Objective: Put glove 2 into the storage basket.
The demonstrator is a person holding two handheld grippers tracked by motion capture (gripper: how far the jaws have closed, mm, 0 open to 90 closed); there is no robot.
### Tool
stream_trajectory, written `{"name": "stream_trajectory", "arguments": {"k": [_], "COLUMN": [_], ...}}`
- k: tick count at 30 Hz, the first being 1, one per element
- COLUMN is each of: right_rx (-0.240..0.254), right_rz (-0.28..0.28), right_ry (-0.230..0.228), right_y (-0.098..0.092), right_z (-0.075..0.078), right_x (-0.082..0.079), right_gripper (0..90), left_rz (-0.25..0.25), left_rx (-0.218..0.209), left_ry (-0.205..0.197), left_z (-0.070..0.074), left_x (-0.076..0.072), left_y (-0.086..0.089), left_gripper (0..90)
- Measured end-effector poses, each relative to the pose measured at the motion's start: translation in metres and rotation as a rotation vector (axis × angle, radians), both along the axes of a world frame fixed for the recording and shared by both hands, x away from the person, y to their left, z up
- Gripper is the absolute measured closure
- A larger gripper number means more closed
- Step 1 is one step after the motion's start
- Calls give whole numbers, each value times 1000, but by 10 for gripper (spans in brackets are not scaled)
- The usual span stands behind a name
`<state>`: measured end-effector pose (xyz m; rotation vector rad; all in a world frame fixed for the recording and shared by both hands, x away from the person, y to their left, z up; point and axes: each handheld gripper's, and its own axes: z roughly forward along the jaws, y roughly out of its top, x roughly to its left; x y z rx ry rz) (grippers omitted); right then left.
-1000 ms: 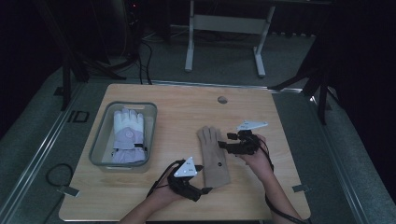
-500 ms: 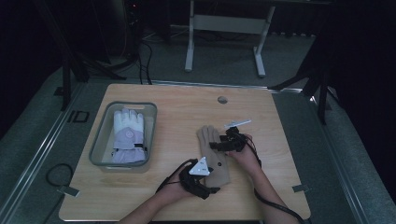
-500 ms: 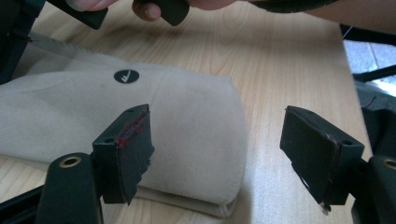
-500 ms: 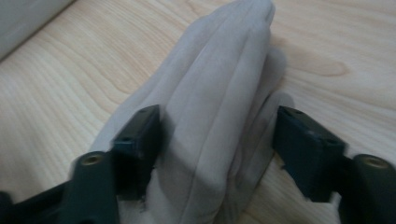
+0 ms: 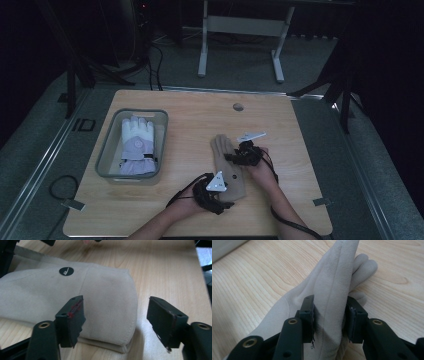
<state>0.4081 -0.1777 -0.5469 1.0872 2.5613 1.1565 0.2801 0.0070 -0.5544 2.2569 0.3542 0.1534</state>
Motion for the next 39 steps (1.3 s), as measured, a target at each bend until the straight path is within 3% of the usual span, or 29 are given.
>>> {"name": "stream_trajectory", "arguments": {"k": [5, 9, 17, 24, 27, 30, 39], "right_rx": [4, -6, -20, -2, 20, 35, 61], "right_rz": [-11, -12, -26, -23, -20, -19, 5], "right_ry": [19, 15, 13, 0, 1, -15, -41], "right_y": [0, 1, 4, 6, 10, 12, 26], "right_z": [1, 1, 4, 10, 18, 26, 47], "right_x": [1, 1, -1, -3, -2, -3, -3], "right_gripper": [637, 638, 662, 683, 684, 684, 683], "left_rz": [1, 30, 68, 61, 63, 63, 66], "left_rx": [64, 92, 112, 114, 130, 130, 140], "left_ry": [-50, -81, -66, -58, -83, -82, -83], "left_z": [-2, -2, 3, 9, 17, 21, 40], "left_x": [-3, -2, 4, 3, 2, 2, 2], "left_y": [-3, -4, -3, -2, 1, 4, 25], "left_gripper": [364, 488, 795, 823, 825, 825, 825]}}
